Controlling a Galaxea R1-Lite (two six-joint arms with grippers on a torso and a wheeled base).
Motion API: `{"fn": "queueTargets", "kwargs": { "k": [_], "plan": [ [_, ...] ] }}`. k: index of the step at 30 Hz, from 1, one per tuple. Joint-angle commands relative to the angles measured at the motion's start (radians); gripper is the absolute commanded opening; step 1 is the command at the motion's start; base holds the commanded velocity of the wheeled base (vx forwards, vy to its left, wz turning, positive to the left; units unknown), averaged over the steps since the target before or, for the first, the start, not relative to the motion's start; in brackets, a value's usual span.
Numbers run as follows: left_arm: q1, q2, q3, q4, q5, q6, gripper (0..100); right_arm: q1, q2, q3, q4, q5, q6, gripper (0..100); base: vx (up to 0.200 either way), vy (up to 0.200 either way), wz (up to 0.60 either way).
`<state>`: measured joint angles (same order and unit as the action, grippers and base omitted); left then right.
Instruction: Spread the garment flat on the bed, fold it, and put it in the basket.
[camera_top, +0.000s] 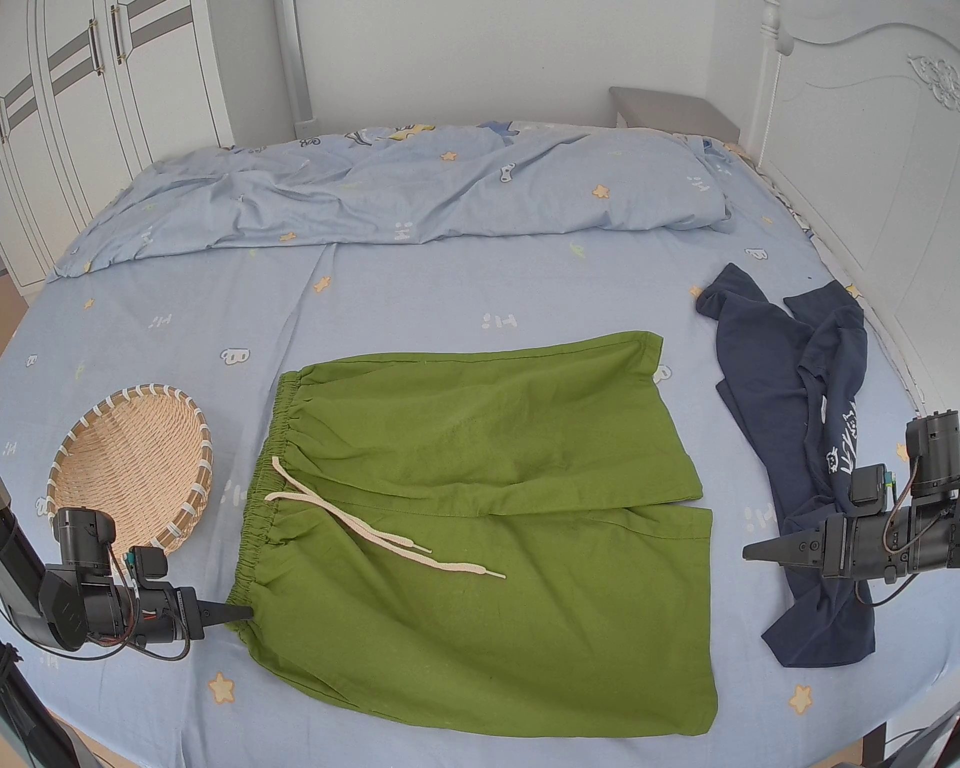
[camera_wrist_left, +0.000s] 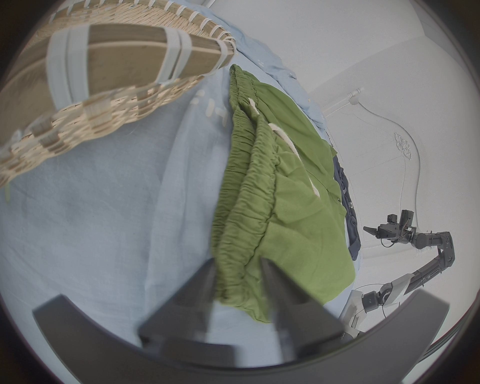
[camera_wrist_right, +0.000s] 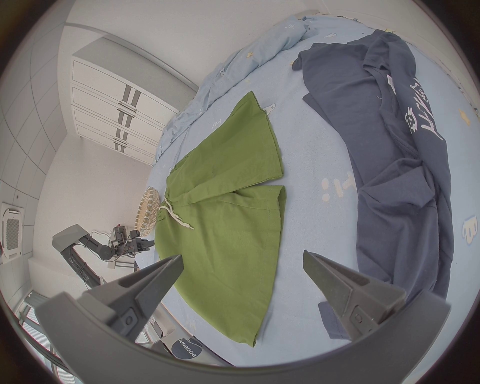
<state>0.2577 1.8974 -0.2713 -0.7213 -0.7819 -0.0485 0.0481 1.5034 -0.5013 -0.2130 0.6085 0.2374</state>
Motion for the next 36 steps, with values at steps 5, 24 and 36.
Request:
{"fn": "queueTargets", "kwargs": {
  "k": [5,24,36],
  "plan": [
    [0.008,0.005,0.006,-0.003,-0.002,-0.001,0,0.001,0.004,0.001,0.0,0.0,-0.003,100,0.0,0.0,0.0],
    [0.097,-0.121,0.162,-0.02,-0.016,0.001,0,0.398,-0.022,0.257,-0.014,0.0,-0.079,100,0.0,0.0,0.0],
    [0.092,-0.118,0.173,-0.066,-0.016,-0.001,0,0.473,0.288,0.303,-0.267,-0.009,-0.084,100,0.0,0.0,0.0]
  ]
}}
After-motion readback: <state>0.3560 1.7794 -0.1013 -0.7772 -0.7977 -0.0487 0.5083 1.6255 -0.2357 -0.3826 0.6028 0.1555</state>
